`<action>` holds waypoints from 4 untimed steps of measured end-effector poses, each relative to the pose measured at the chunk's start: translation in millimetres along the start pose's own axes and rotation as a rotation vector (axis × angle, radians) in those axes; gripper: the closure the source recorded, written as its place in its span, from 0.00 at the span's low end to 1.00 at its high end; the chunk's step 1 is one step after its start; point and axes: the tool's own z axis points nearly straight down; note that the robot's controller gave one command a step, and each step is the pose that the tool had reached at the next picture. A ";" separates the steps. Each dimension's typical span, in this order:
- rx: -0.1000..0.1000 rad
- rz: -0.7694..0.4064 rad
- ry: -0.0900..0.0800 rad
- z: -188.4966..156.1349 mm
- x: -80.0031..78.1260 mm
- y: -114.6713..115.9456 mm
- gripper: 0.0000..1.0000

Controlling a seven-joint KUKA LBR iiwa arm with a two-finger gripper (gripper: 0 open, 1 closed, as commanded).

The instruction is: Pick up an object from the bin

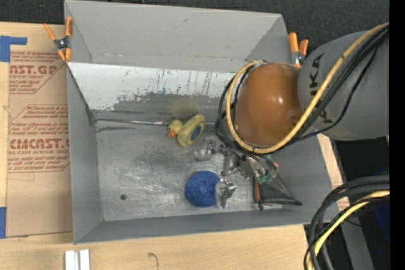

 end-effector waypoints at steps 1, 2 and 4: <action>0.003 -0.115 -0.015 68.7 2.7 -8.5 0.00; 0.004 -0.118 -0.009 82.8 -6.5 -9.2 1.00; 0.003 -0.117 -0.004 75.8 -5.4 -8.9 1.00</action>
Offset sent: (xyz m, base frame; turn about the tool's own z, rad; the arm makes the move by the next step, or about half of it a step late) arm 0.0070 -0.0065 -0.0771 -0.1166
